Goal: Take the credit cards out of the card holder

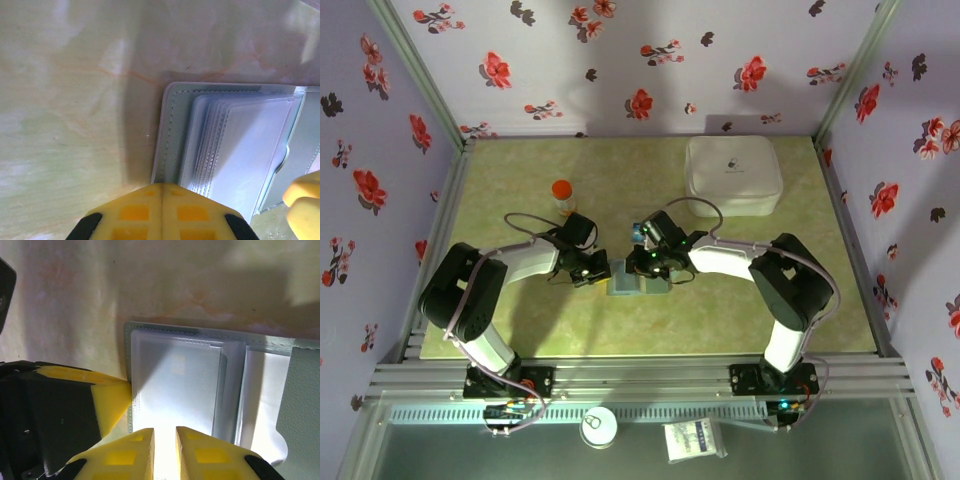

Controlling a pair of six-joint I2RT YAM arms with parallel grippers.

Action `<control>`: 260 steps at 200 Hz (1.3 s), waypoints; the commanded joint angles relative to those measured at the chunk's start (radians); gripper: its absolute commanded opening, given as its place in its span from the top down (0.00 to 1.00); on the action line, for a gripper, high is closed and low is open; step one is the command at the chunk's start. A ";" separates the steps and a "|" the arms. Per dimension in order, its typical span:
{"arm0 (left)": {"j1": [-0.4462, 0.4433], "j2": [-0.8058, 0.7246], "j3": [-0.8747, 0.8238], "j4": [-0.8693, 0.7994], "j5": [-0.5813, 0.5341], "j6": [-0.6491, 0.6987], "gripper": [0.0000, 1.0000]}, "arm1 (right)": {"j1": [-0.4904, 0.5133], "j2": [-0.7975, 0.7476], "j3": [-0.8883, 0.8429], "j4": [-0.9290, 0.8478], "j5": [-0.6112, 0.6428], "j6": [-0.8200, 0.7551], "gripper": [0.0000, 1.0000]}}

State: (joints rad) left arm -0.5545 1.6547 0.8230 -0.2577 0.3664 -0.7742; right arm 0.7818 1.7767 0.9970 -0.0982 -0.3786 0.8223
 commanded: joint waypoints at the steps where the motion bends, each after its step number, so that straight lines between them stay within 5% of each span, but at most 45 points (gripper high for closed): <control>1: -0.003 0.013 0.011 -0.030 -0.014 0.024 0.98 | 0.008 0.030 -0.009 0.002 -0.014 0.012 0.80; 203: 0.000 -0.065 0.035 -0.061 -0.020 0.013 0.98 | -0.003 0.021 -0.007 -0.118 0.080 -0.032 0.79; 260: -0.008 -0.163 0.048 -0.035 0.041 -0.038 0.85 | -0.003 0.021 -0.015 -0.114 0.080 -0.031 0.80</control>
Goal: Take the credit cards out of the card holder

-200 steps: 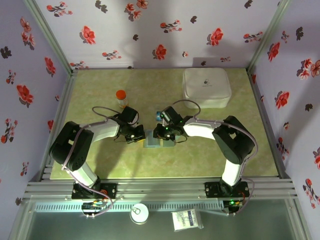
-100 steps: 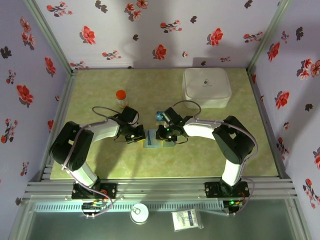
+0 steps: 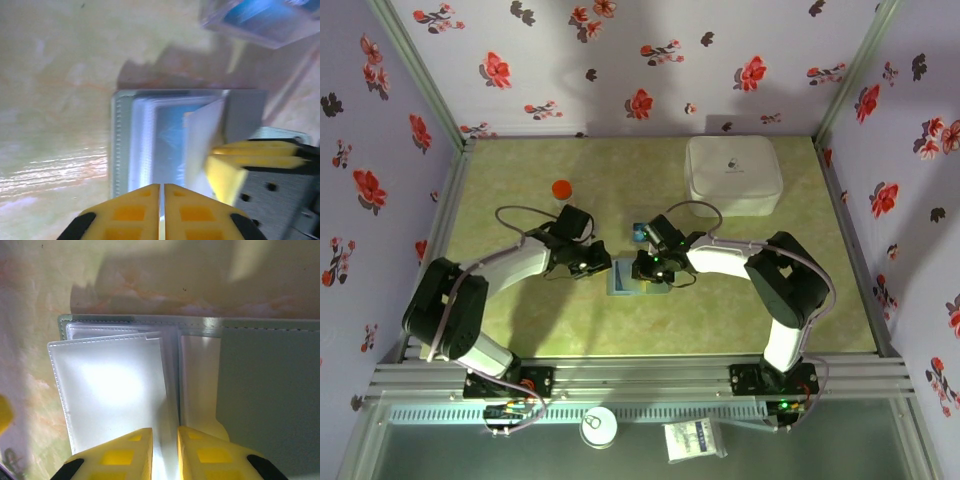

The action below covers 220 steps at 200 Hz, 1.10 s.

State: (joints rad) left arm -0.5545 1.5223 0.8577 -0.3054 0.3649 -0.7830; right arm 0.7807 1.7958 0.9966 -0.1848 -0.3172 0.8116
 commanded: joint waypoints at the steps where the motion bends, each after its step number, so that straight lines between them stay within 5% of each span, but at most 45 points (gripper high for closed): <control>1: -0.008 -0.030 0.014 0.015 0.044 -0.031 0.84 | -0.002 0.001 -0.014 -0.028 0.018 -0.020 0.80; 34: -0.032 -0.010 0.020 0.044 0.066 -0.051 0.70 | -0.001 0.003 -0.016 -0.028 0.019 -0.020 0.80; 84: -0.059 0.044 0.008 0.065 0.049 -0.070 0.64 | -0.002 0.001 -0.017 -0.029 0.020 -0.021 0.80; 220: -0.090 0.132 0.023 0.132 0.065 -0.099 0.80 | -0.002 -0.024 -0.029 -0.034 0.021 -0.019 0.80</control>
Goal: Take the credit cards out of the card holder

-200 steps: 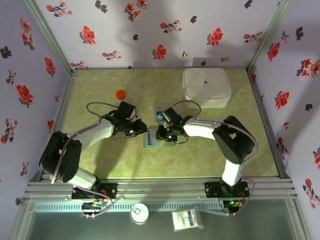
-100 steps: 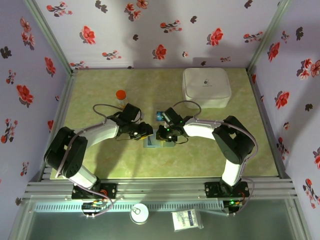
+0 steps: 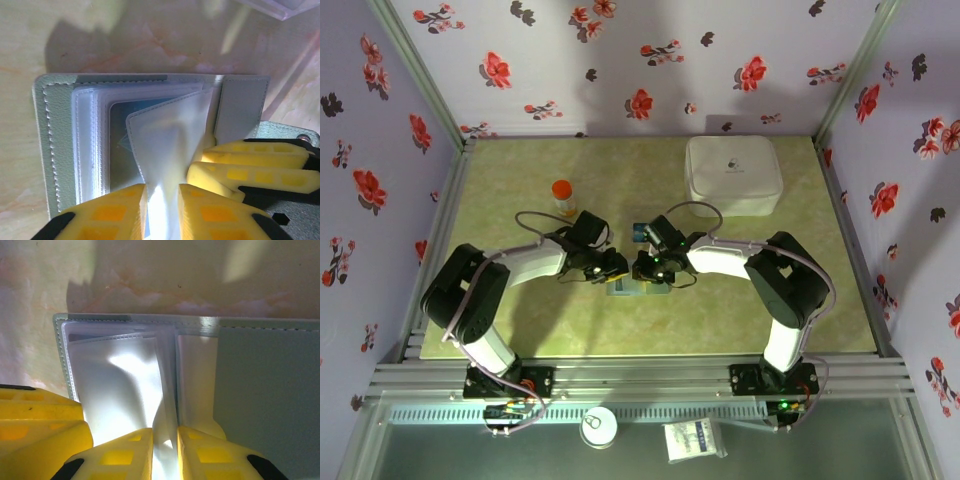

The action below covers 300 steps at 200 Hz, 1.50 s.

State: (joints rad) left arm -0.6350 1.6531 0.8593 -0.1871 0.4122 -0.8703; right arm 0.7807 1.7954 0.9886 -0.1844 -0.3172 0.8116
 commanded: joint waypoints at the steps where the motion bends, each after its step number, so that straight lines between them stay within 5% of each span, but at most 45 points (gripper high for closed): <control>1: -0.009 0.001 0.022 0.014 0.018 -0.013 0.81 | -0.002 -0.025 -0.021 -0.034 0.021 -0.020 0.80; 97: -0.029 -0.046 0.088 -0.049 0.006 -0.019 0.78 | -0.031 -0.170 -0.073 -0.063 0.072 -0.038 0.77; 216: -0.140 0.135 0.287 -0.080 -0.001 -0.033 0.71 | -0.156 -0.413 -0.218 -0.121 0.087 -0.084 0.77; 300: -0.142 0.164 0.312 -0.080 0.010 -0.003 0.68 | -0.160 -0.406 -0.216 -0.090 0.036 -0.047 0.75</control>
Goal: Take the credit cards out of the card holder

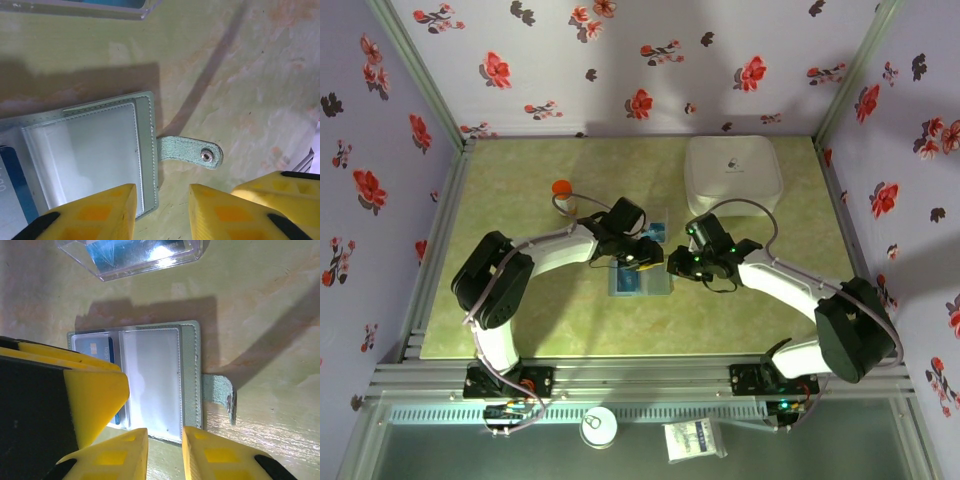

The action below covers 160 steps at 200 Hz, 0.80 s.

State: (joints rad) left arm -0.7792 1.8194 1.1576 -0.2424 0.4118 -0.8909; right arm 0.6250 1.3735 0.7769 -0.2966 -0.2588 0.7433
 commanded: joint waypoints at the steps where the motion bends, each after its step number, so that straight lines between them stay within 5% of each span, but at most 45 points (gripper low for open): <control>1: 0.003 -0.003 0.013 -0.025 0.009 0.017 0.68 | -0.004 0.017 -0.004 0.023 -0.023 0.022 0.75; 160: 0.176 -0.232 -0.293 0.035 0.031 0.055 0.77 | 0.153 0.365 0.251 0.053 -0.052 0.061 0.74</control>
State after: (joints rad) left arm -0.6170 1.6169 0.8883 -0.2173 0.4229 -0.8665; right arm 0.7670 1.7111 0.9939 -0.2554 -0.2928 0.7795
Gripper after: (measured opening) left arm 0.253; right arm 0.258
